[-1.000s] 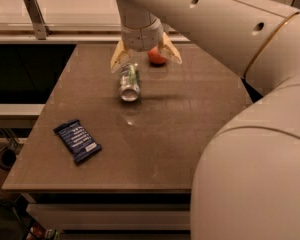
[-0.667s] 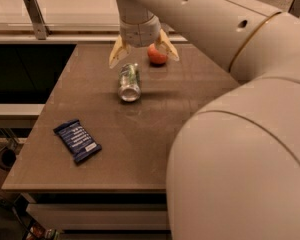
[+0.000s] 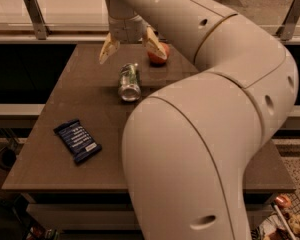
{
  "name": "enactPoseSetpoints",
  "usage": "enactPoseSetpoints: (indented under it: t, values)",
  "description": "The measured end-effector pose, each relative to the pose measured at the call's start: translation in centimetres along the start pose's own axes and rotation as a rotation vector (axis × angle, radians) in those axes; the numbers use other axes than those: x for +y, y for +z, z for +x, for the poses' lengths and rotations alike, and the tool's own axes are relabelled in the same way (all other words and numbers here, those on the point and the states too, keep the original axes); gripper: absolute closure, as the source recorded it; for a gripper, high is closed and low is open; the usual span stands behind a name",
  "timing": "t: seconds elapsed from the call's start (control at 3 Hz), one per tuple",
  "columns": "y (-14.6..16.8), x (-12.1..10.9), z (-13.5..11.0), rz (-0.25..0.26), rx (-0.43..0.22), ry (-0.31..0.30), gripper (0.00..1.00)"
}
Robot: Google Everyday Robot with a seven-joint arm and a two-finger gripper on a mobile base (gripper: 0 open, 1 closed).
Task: Place green can upright
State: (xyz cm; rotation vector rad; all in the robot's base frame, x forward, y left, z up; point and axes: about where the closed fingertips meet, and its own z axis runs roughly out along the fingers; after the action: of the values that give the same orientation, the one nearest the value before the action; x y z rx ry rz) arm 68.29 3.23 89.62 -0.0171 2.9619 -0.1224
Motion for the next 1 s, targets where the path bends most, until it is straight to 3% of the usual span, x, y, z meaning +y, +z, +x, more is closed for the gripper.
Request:
enactPoseSetpoints:
  t: [0.67, 1.0]
  values:
    - [1.1, -0.4, 3.6, -0.026, 0.059, 0.087, 0.0]
    - [2.2, -0.4, 4.9, -0.032, 0.094, 0.087, 0.0]
